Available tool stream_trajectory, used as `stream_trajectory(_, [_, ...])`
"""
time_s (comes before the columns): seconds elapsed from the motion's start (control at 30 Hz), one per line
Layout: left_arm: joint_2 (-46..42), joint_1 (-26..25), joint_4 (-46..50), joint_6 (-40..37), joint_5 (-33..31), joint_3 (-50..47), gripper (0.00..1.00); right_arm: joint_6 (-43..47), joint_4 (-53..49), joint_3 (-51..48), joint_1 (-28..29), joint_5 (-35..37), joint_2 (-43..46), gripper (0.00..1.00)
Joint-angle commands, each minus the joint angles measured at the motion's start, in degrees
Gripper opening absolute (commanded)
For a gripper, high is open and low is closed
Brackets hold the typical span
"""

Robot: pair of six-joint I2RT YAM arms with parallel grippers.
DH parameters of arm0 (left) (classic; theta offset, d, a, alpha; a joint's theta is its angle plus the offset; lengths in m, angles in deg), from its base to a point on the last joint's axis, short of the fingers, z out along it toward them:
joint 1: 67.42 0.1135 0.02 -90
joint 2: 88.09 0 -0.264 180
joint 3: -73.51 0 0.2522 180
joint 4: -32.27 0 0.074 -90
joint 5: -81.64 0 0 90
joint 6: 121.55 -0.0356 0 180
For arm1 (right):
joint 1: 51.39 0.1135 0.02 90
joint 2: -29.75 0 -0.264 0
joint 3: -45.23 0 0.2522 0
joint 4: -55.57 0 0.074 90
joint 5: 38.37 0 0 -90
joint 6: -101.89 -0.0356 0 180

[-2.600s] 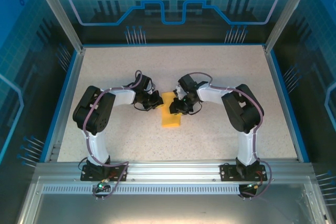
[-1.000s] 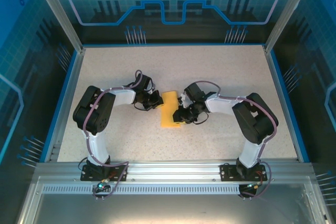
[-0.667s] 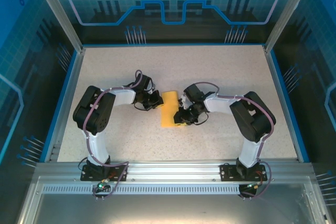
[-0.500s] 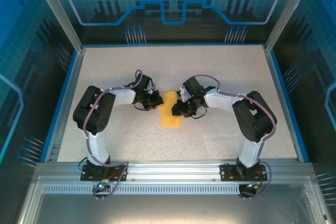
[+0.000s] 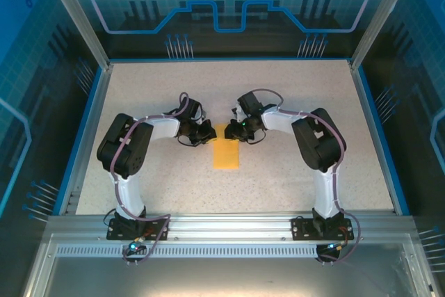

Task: Fold a paper plane with a square sheet of paper (pick it up from the middle)
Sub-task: Fold the square sheet of paper in half at the center of the table.

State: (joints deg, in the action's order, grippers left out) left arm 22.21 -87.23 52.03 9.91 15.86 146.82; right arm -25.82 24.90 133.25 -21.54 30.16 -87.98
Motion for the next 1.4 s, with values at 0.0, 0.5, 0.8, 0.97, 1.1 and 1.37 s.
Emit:
stream_trajectory(0.0, [4.21,-0.31,6.34,-1.37,-6.65,-0.75,0.0,-3.06,0.57,-1.34,-1.1,3.01,-0.74,0.26])
stream_trajectory(0.5, [4.48,-0.31,6.84,-1.7,-6.65,-0.14,0.0,-4.78,3.22,5.26,-2.42,-2.04,-3.03,0.26])
stream_trajectory(0.8, [4.43,-0.3,7.25,-1.81,-6.74,-0.14,0.0,-5.08,1.62,5.51,-4.44,2.47,-5.49,0.25])
stream_trajectory(0.97, [4.4,-0.27,7.27,-1.81,-6.74,-0.18,0.0,-4.11,1.64,6.77,-4.19,0.72,-3.02,0.25])
stream_trajectory(1.1, [4.3,-0.24,7.27,-1.77,-6.74,-0.14,0.0,-2.88,2.25,6.95,-3.65,-0.58,-0.75,0.25])
stream_trajectory(1.37, [4.22,-0.38,7.18,-1.81,-6.74,-0.4,0.0,-3.87,2.13,7.08,-4.97,1.61,-5.41,0.25])
